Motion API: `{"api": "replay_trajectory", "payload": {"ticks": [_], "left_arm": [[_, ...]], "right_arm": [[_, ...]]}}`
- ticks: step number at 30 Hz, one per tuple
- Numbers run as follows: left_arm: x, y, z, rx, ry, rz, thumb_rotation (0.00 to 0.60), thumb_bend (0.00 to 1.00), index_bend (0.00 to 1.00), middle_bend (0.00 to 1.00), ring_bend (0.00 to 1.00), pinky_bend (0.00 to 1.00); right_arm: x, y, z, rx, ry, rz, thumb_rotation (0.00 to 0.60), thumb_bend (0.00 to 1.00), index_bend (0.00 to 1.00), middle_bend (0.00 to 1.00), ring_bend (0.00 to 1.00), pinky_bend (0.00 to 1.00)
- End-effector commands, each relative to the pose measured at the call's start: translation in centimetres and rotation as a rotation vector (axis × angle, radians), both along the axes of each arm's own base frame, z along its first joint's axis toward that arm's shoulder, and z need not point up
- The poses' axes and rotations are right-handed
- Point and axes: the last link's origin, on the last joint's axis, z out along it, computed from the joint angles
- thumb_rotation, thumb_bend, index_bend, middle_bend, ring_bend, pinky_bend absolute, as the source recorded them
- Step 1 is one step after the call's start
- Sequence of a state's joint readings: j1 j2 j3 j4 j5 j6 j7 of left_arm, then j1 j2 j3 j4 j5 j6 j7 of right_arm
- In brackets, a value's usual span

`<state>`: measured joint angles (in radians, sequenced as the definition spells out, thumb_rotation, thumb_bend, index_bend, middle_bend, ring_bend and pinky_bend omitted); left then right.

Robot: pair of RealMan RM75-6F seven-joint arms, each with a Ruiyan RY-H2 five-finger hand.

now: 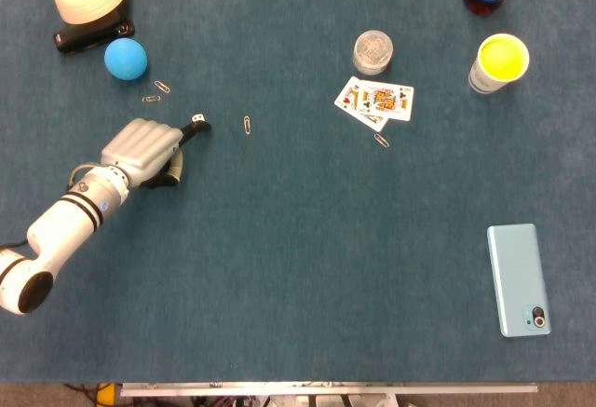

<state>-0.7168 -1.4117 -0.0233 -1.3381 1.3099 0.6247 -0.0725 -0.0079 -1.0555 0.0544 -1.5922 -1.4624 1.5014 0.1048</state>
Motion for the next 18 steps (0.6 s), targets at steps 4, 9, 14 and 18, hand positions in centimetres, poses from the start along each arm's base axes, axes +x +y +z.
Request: {"api": "replay_trajectory", "payload": {"ticks": [4,9,14,18], "left_arm": [[-0.3,0.3,0.4,0.009,0.014,-0.001,0.523,0.88,0.10,1.00,1.00,0.99],[-0.4,0.6,0.8,0.017,0.022,-0.001,0.524,0.88,0.10,1.00,1.00,0.99],[-0.4,1.0,1.1,0.023,0.036,-0.012,0.523,0.88,0.10,1.00,1.00,0.99],[-0.6,1.2,1.4,0.022,0.057,-0.016,0.522,0.88,0.10,1.00,1.00,0.99]], "right_arm": [[0.2,0.0,0.0,-0.002,0.001,0.003,0.600,0.45,0.28,0.38,0.27,0.35],[0.4,0.0,0.1,-0.008,0.004,0.007,0.600,0.45,0.28,0.38,0.27,0.35],[0.5,0.0,0.1,-0.007,0.006,0.007,0.600,0.45,0.28,0.38,0.27,0.35],[0.5,0.1,0.1,-0.007,0.008,0.004,0.600,0.45,0.28,0.38,0.27,0.35]]}}
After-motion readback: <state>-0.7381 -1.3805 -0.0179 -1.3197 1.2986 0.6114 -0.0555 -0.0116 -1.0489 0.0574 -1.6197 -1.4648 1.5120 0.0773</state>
